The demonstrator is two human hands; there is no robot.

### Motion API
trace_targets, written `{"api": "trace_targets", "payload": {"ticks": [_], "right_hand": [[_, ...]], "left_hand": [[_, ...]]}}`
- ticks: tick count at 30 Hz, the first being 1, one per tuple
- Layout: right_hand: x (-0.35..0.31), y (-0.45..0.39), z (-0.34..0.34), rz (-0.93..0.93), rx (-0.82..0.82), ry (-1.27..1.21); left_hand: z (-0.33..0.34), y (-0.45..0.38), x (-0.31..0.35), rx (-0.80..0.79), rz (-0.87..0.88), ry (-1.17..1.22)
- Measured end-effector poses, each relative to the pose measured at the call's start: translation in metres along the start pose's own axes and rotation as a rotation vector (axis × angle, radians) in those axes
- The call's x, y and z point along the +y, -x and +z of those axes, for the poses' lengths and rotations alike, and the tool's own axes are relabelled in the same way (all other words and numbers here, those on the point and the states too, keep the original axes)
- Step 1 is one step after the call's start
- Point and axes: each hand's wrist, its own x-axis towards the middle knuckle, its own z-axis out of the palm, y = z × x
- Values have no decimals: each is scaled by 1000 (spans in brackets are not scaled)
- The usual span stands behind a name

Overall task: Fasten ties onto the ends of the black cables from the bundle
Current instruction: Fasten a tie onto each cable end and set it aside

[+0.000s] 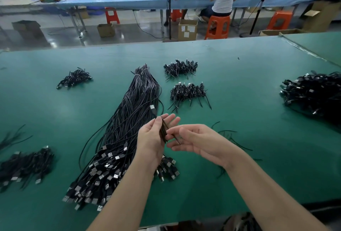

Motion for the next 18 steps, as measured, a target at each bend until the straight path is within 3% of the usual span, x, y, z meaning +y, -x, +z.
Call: {"api": "trace_targets", "payload": {"ticks": [3,8,18], "right_hand": [[8,-1,4,34,131,-9],[17,-1,9,117,197,-49],[18,0,2,186,136,9]], "left_hand": [[3,2,-2,-29,6,44],[7,2,0,-73,-1,93],[7,6,2,-56,19,-22]]}}
